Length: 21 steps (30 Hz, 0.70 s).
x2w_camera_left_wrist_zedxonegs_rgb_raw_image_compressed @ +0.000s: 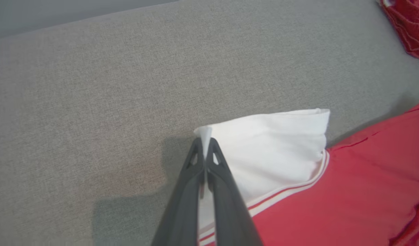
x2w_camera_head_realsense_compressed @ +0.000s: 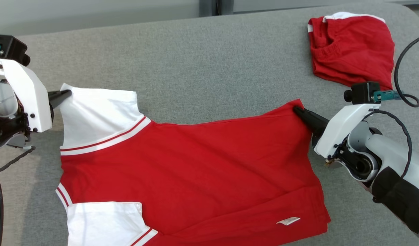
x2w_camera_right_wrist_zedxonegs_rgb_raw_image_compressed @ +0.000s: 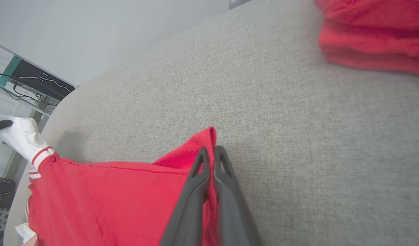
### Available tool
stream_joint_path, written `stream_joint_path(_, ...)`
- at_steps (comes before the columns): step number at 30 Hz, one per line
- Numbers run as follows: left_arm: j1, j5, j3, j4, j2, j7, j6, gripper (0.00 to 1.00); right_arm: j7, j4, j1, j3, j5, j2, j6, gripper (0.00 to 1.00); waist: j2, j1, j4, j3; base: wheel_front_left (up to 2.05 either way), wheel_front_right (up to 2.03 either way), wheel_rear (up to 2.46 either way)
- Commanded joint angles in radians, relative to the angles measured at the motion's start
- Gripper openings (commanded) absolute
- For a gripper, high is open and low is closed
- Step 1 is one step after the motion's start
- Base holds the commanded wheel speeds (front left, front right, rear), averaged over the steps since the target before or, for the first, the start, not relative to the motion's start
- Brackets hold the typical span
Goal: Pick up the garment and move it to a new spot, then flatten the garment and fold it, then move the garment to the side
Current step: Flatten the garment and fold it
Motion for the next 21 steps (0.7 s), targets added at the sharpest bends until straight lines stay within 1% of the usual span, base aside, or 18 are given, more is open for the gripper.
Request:
stream_joint_path(1,0.011,-0.008,-0.002,-0.007,0.012,0.001,-0.001,0.00,-0.011,0.002,0.019,-0.007,-0.002,-0.006,0.000,0.00,0.0000,0.0000,0.007,-0.015,0.00,0.00,0.00)
stream_joint_path(7,0.050,-0.050,-0.027,-0.061,0.035,0.042,-0.001,0.00,-0.026,-0.004,0.065,-0.012,0.016,-0.037,0.000,0.00,0.0000,0.0000,0.032,-0.066,0.00,0.00,0.00)
stream_joint_path(15,0.121,-0.137,-0.057,-0.134,0.085,0.160,-0.001,0.00,-0.035,-0.041,0.142,-0.023,0.050,-0.086,0.000,0.00,0.0000,0.0000,0.065,-0.138,0.00,0.00,0.00)
stream_joint_path(21,0.159,-0.179,-0.077,-0.179,0.121,0.237,-0.001,0.00,-0.031,-0.056,0.178,-0.018,0.056,-0.113,0.000,0.00,0.0000,0.0000,0.084,-0.172,0.00,0.00,0.00)
